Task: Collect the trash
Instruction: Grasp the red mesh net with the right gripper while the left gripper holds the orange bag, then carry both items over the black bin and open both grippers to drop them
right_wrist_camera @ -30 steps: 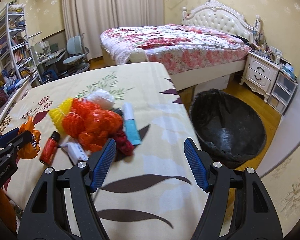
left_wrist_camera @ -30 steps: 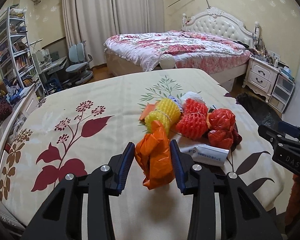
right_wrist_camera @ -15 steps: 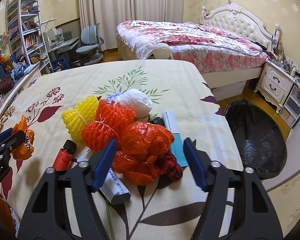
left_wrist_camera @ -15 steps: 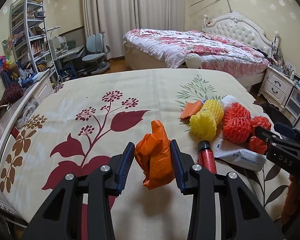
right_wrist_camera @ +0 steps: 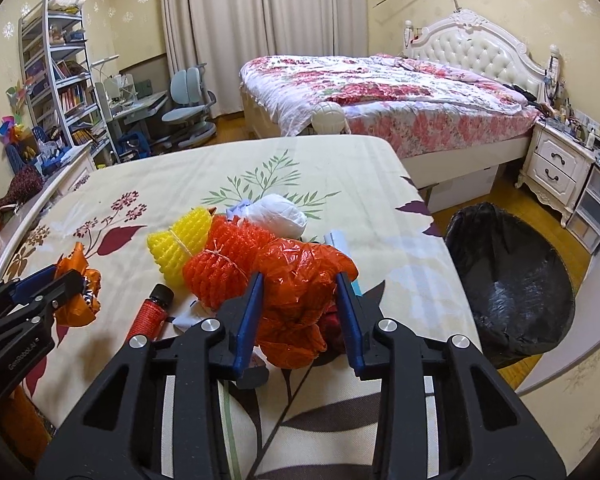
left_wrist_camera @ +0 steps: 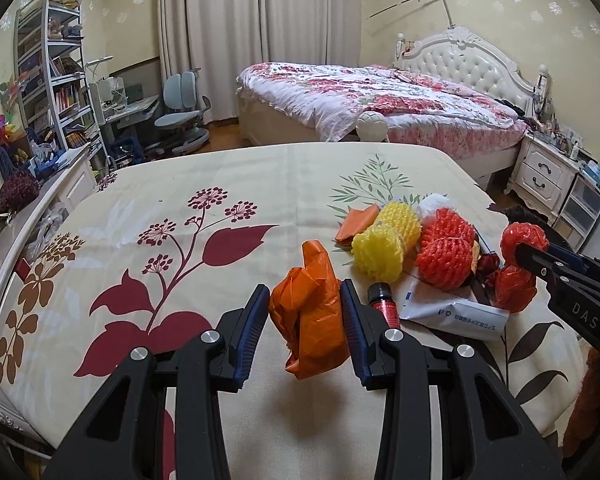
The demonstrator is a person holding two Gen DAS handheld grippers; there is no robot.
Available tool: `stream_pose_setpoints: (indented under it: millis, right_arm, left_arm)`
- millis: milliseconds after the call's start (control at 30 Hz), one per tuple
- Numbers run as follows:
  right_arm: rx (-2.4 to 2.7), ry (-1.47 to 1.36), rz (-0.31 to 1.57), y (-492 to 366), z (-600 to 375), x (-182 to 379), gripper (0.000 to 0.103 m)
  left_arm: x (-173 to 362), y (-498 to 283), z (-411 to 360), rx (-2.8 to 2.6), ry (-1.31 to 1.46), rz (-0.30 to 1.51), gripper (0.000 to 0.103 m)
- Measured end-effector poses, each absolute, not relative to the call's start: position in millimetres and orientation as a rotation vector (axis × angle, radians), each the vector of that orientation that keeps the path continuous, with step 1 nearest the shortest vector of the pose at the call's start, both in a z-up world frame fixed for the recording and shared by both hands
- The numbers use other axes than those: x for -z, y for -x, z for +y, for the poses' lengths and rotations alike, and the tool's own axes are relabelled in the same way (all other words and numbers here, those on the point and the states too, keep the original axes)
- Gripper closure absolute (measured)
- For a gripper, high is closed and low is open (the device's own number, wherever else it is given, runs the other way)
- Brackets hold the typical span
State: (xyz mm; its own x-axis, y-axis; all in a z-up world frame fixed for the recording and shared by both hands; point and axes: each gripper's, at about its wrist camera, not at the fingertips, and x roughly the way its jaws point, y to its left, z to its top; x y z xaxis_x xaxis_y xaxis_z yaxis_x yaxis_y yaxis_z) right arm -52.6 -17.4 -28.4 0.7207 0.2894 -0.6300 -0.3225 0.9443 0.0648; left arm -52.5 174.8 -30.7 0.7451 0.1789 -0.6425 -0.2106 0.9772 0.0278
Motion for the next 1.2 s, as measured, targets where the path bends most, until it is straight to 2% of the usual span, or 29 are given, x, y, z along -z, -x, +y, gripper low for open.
stream_pose_setpoints:
  millis: [333, 733, 1200]
  right_arm:
    - [-0.262, 0.023, 0.629, 67.0, -60.7, 9.3, 0.068]
    - [-0.065, -0.006, 0.573, 43.9, -140.6, -2.6, 0.068]
    - [0.062, -0.067, 0.607, -11.3, -214.3, 29.1, 0.068]
  left_arm:
    - [14.5, 49.7, 134.7, -0.119, 0.023, 0.651, 0.064]
    - [2.8, 5.1, 54.0, 0.058, -0.026, 0.599, 0.064]
    - [28.1, -75.8, -37.5, 0.174, -0.085, 0.624, 0.064]
